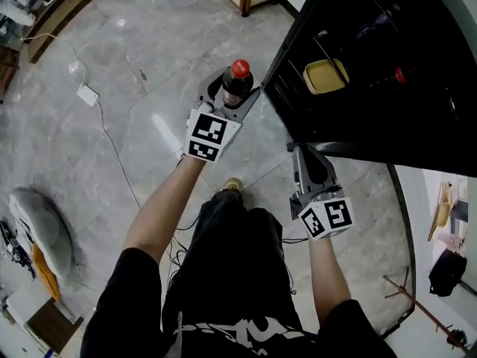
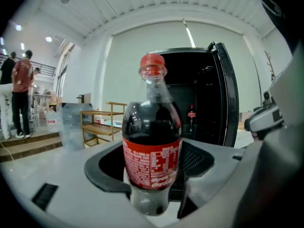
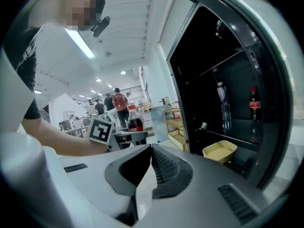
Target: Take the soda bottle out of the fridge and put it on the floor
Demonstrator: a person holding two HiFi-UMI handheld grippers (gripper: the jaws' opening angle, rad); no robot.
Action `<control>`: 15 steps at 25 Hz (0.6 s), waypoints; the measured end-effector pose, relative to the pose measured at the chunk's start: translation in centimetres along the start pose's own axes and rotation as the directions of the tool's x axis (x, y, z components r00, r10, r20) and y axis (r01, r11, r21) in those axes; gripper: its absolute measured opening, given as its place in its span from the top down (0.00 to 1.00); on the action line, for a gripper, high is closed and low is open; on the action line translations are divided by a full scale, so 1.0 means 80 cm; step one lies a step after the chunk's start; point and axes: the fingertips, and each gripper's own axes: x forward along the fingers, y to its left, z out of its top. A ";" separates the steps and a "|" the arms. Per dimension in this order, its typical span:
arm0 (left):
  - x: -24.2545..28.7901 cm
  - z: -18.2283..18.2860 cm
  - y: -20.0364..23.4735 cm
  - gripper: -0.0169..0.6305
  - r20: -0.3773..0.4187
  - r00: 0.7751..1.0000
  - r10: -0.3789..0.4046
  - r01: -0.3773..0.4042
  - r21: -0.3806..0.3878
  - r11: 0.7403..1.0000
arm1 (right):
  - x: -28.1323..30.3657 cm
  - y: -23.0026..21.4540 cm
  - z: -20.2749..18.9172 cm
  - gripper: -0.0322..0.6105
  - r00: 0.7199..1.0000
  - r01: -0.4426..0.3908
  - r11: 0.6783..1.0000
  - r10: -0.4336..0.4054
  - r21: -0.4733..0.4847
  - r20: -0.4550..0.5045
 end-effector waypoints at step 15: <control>-0.082 -0.274 0.074 0.49 -0.014 0.988 0.157 -0.157 -0.083 0.984 | 0.141 0.038 -0.236 0.91 0.972 -0.233 0.970 0.230 -0.069 -0.043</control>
